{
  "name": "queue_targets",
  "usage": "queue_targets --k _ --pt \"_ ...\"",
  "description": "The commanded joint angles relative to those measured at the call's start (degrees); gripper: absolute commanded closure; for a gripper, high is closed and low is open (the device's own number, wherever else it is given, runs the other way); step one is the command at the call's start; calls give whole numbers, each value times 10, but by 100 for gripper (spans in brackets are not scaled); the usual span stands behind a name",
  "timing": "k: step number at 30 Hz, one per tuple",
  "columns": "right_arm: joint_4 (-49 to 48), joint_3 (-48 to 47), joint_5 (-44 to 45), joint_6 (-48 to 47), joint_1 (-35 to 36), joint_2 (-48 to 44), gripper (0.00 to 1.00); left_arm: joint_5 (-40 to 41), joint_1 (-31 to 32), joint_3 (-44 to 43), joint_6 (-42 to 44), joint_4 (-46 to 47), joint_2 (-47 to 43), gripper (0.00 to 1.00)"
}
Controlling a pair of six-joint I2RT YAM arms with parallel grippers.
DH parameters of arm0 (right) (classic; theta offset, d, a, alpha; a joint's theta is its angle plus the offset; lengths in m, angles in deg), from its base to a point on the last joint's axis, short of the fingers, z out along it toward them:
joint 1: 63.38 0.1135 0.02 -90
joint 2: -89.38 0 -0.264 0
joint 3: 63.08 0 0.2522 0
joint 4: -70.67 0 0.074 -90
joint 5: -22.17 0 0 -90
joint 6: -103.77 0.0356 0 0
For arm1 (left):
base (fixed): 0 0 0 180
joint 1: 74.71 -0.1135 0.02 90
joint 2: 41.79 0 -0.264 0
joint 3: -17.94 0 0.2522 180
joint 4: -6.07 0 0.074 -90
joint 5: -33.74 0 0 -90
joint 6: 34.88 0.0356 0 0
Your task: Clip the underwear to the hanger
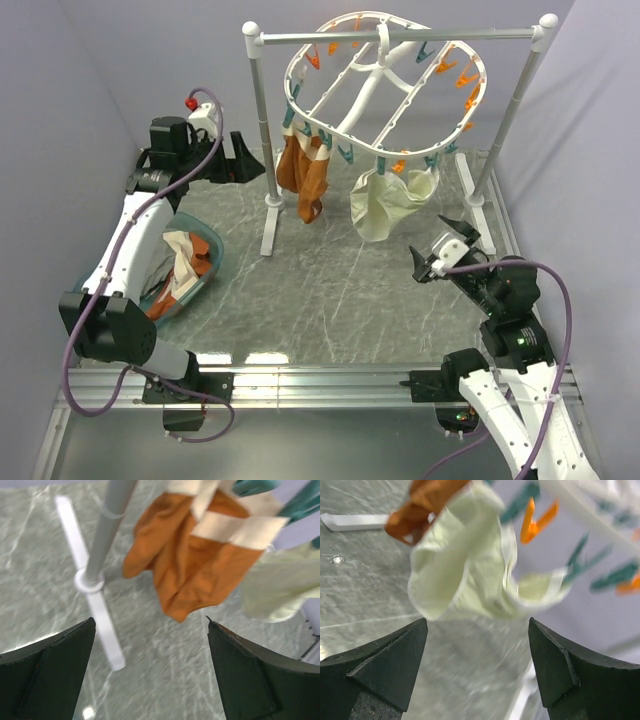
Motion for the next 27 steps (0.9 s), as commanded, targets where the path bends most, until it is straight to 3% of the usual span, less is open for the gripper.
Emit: queue_targets --k 1,9,14,18,27 --pt "65 -14 123 148 -5 -17 11 21 -20 10 47 -54 -18 1" --pt "148 5 182 262 -27 -53 9 47 -36 152 79 -33 -105 1" --pt "176 20 121 282 -125 -18 6 70 -36 217 107 -30 -147 1" --pt "188 -10 68 317 -196 51 7 81 -36 237 126 -34 -165 1" --pt "155 -25 68 355 -200 64 5 94 -36 217 121 -50 -173 0"
